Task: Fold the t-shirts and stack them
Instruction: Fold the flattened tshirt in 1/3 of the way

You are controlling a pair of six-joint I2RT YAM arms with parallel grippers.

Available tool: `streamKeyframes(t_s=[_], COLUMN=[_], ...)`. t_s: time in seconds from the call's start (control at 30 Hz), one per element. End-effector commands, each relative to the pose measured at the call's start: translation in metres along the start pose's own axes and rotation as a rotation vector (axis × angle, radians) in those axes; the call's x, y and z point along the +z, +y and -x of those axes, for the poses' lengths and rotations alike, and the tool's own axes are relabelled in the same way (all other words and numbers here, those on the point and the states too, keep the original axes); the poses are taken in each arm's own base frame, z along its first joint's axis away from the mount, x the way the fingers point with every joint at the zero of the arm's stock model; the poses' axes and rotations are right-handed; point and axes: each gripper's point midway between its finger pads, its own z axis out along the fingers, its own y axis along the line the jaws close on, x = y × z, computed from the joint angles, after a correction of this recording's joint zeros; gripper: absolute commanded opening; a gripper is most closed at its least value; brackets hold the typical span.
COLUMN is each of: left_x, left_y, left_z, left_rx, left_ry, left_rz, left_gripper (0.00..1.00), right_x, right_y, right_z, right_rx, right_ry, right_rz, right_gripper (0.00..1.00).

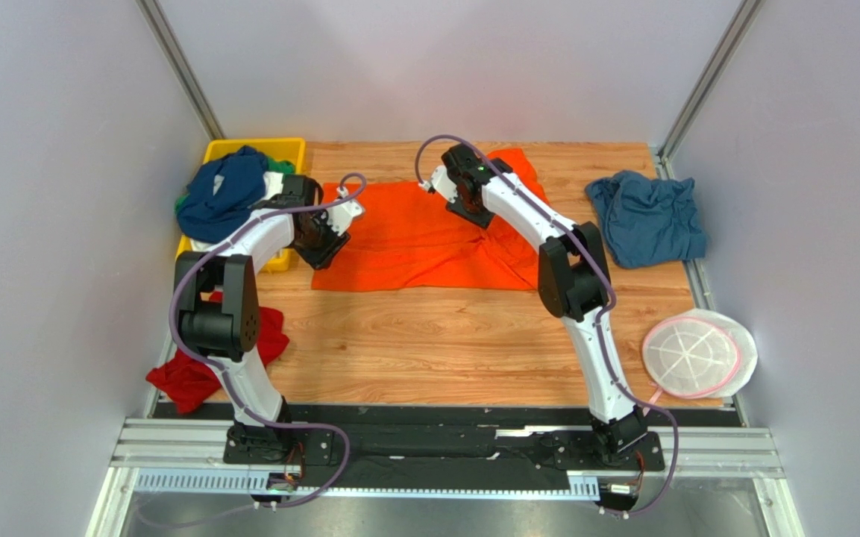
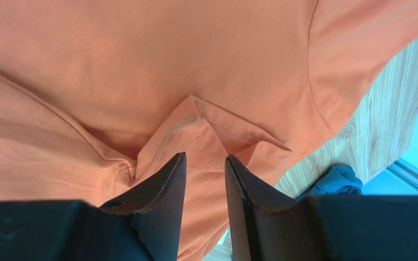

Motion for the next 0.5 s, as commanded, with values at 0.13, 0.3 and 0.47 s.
streamKeyframes(t_s=[0.13,0.3,0.47], left_x=[-0.004,-0.016,-0.025], left_y=[-0.002,-0.011,-0.019], left_z=[0.006,0.010,0.015], left_rx=[0.010,0.005,0.015], left_ry=[-0.021,-0.048,-0.074], left_rz=[0.001,-0.006,-0.019], left_gripper=[0.48,0.48,0.57], right_x=[-0.040,-0.059,-0.071], right_y=[-0.024,-0.020,-0.018], right_z=[0.005,-0.027,-0.054], right_rx=[0.105,0.218,0.292], right_ry=[-0.065,-0.076,-0.088], right_rz=[-0.114,-0.088,-0.056], right_gripper=[0.38,0.48,0.59])
